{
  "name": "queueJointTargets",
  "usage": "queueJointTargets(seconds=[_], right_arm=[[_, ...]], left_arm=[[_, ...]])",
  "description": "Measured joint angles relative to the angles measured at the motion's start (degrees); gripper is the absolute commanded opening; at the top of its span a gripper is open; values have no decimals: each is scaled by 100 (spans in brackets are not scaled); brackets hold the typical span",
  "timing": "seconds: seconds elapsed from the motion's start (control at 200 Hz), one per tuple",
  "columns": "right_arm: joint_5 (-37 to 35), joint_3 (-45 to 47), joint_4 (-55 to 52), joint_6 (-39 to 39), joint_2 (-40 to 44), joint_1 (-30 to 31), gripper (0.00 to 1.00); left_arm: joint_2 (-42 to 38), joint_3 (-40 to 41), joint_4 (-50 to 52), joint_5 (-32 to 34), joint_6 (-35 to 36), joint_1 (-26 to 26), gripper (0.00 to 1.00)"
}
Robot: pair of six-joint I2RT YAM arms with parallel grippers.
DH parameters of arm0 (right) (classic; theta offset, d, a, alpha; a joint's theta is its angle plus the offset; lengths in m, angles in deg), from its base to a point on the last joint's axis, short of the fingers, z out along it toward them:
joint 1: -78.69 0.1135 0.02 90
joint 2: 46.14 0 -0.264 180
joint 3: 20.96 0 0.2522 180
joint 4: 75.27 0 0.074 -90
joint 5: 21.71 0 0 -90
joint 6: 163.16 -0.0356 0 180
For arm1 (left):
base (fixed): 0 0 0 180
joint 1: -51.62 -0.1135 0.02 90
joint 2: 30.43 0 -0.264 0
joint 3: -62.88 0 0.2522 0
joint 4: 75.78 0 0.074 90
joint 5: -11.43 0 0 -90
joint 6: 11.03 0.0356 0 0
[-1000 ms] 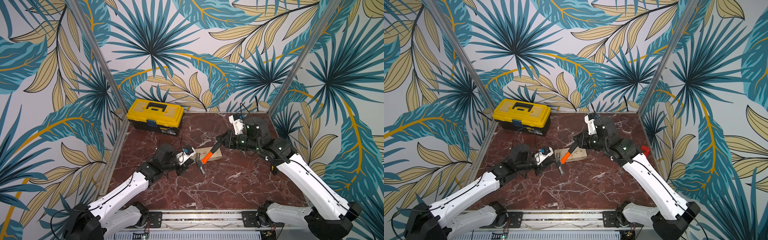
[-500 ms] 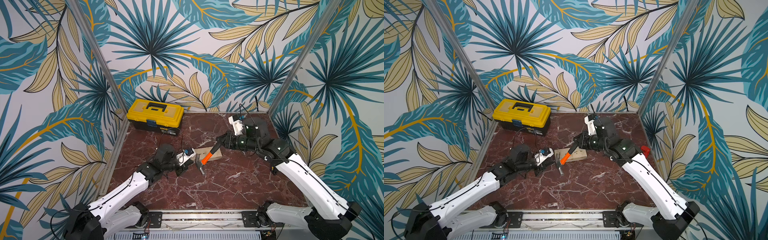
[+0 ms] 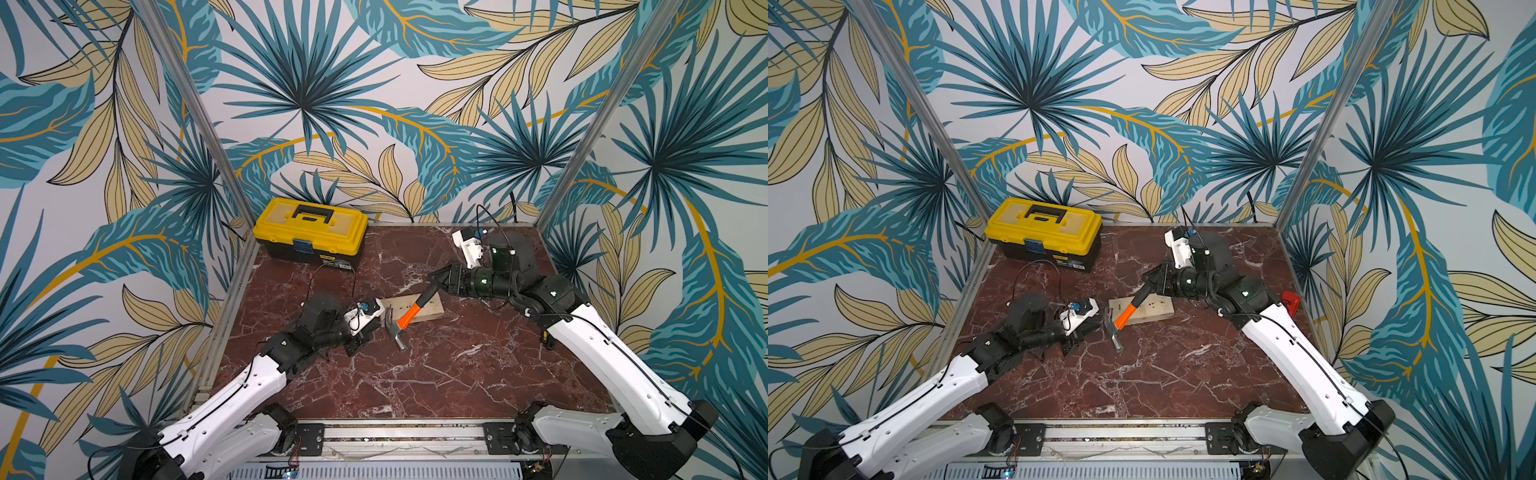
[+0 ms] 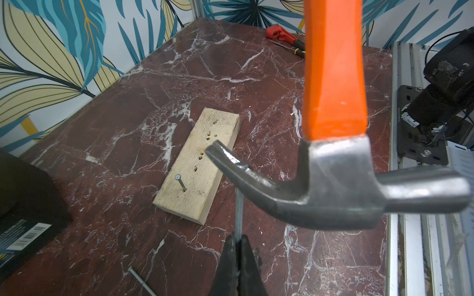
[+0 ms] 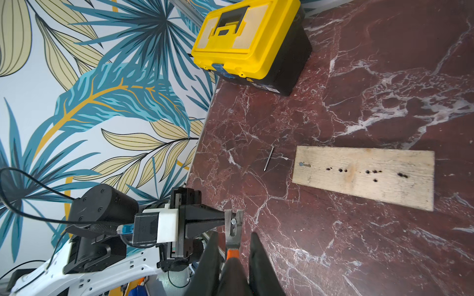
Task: Use a claw hammer to pull out a nail
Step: Pick up the nail.
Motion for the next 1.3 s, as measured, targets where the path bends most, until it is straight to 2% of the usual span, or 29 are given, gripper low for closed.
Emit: queueJointTargets(seconds=[0.15,0.37,0.776,0.866,0.996,1.146,1.297], right_arm=[[610,160,127,2,-2,-278,0],[1036,221,195,203,-37,-402,0],[1305,435,417,240,-138,-446,0],[1331,468,503,210,-153,-448,0],[1528,468,584,76,-208,-378,0],[1620,402,560,17,-210,-358,0],[1633,291,448,22,-210,-367,0]], left_arm=[[-273,105,68,-66,72,-2,0],[-330,107,186,-319,197,-28,0],[-396,107,514,-382,210,-48,0],[-409,107,535,-339,197,-57,13],[-463,94,184,-382,131,-33,23],[-538,94,52,-339,107,-24,32],[-638,120,-35,-271,122,-24,36]])
